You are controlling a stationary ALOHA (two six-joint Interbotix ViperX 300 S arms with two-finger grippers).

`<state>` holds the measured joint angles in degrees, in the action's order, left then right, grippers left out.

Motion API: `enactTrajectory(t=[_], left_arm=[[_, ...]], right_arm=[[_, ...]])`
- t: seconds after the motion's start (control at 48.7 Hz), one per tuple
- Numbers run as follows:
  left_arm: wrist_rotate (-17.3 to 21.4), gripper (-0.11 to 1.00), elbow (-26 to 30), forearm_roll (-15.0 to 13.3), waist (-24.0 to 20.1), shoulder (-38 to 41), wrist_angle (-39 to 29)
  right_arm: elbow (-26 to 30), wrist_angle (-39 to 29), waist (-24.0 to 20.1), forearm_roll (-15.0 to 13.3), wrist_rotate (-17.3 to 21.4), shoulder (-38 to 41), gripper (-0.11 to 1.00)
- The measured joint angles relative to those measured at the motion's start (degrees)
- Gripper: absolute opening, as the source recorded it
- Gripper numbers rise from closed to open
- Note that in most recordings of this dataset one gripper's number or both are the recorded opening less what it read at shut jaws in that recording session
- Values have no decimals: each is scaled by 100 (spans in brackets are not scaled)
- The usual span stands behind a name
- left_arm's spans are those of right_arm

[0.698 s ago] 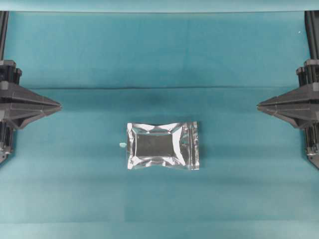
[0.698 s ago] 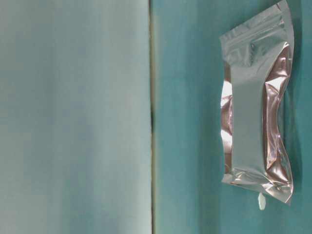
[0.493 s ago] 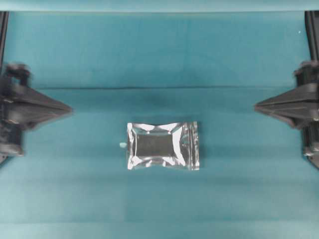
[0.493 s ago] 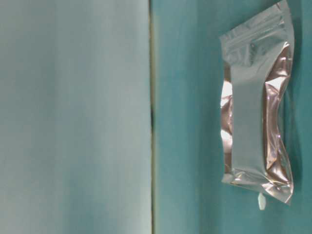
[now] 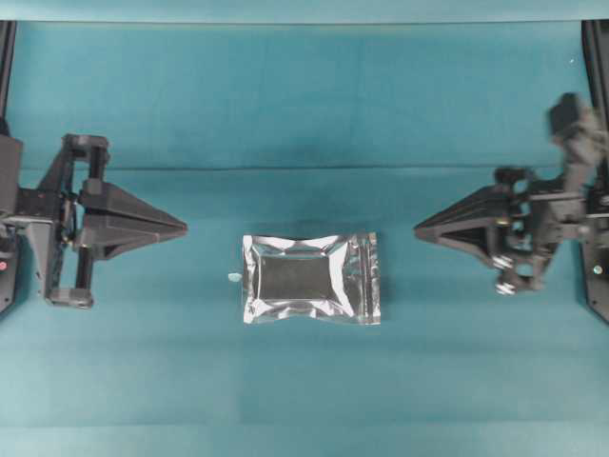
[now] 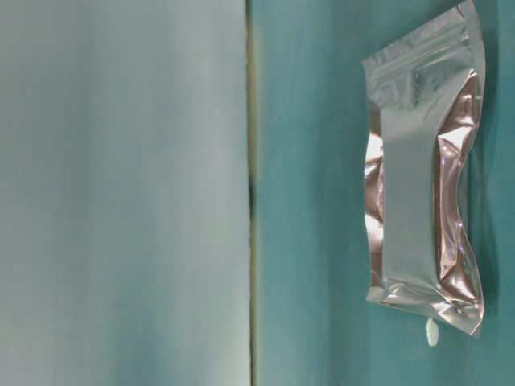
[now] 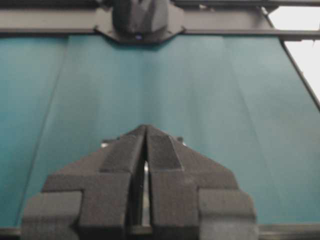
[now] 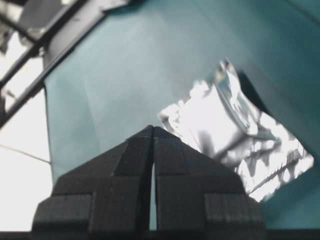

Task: Hand over the silver zip bag and make it stand upright.
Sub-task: 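Move the right gripper toward the right edge of the silver bag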

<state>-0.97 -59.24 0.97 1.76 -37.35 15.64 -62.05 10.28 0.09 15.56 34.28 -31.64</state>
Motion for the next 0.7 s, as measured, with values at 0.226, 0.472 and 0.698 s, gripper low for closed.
enactTrajectory(t=[0.226,0.472,0.698], left_arm=[[-9,3,35,0,9,9,-176],[-9,8,79,0,0,18,-378],[-35,13,79,0,-53,-9,-387]], right_arm=[[149,-870,35,114,1301,457,19],[272,-914,53,123,2224,1072,82],[589,-905,26,123,2268,1828,99]])
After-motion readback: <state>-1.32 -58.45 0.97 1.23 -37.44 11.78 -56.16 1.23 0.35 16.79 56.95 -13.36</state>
